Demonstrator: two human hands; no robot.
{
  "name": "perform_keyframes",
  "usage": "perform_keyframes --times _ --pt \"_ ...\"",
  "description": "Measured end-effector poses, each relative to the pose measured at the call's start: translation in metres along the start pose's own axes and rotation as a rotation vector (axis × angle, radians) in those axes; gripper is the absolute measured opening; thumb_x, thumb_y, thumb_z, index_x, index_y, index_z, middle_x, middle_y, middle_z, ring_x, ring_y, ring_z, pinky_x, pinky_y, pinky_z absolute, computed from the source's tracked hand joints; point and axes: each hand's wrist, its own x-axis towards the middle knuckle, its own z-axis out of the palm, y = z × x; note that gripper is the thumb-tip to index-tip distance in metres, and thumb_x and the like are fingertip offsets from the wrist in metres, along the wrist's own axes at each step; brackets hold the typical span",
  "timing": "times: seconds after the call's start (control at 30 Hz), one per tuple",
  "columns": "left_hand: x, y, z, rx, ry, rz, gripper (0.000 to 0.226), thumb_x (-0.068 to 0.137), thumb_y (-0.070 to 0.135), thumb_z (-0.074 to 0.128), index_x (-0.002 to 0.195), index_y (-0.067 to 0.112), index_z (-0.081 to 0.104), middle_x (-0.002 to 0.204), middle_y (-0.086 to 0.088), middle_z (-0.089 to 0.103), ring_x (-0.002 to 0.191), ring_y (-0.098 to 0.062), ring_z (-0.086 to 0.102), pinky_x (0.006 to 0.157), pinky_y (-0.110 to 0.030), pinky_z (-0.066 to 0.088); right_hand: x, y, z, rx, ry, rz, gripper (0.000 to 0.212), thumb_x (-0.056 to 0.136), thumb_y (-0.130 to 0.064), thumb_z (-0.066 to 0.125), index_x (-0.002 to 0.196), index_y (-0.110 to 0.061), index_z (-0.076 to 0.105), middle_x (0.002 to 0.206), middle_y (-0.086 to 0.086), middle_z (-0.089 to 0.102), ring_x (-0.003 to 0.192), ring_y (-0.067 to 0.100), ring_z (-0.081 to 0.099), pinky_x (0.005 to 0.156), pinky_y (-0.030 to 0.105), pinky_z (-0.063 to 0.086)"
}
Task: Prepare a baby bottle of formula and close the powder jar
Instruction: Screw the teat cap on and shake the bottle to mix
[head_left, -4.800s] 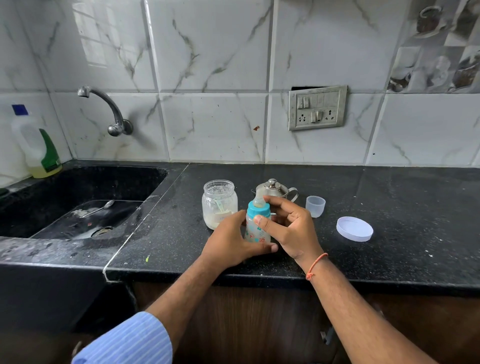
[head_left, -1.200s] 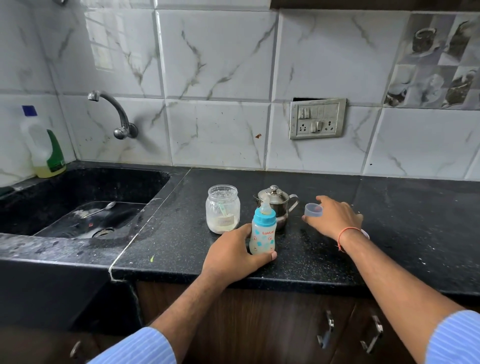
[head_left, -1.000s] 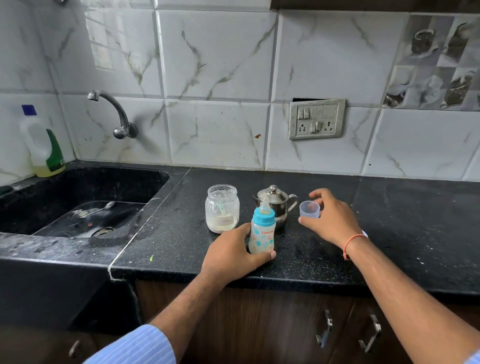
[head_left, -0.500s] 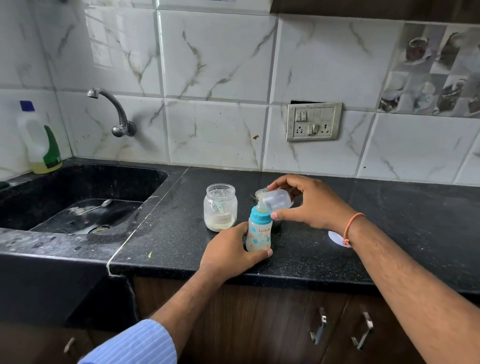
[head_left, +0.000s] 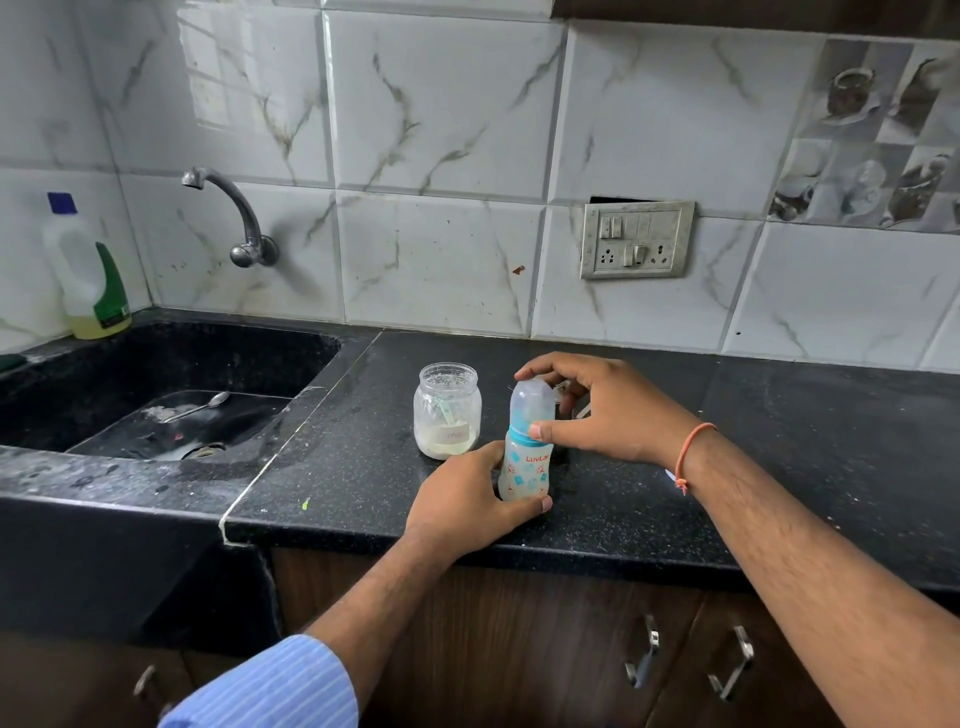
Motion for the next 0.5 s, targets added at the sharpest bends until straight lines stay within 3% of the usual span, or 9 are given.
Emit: perform_keyframes --times 0.23,0.5 --pt "0.000 0.000 0.003 0.006 0.026 -0.021 0.061 0.081 0.072 0.082 0.130 0.040 0.066 0.115 0.022 0.078 0.104 0.004 0.072 0.087 -0.031 0.063 -0.008 0.013 0.019 0.062 0.058 0.012 0.052 0.087 -0.038 0.083 0.134 -0.050 0.063 0.122 -0.020 0.066 0.089 0.010 0.068 0.084 0.023 0.057" --pt "-0.001 0.000 0.004 -0.007 0.025 -0.003 0.063 0.083 0.071 0.082 0.134 0.039 0.065 0.120 0.022 0.078 0.106 0.005 0.072 0.087 -0.027 0.063 -0.020 0.013 0.043 0.121 0.175 0.011 0.047 0.097 -0.034 0.074 0.140 -0.042 0.059 0.111 -0.030 0.060 0.100 -0.001 0.066 0.078 0.012 0.056"
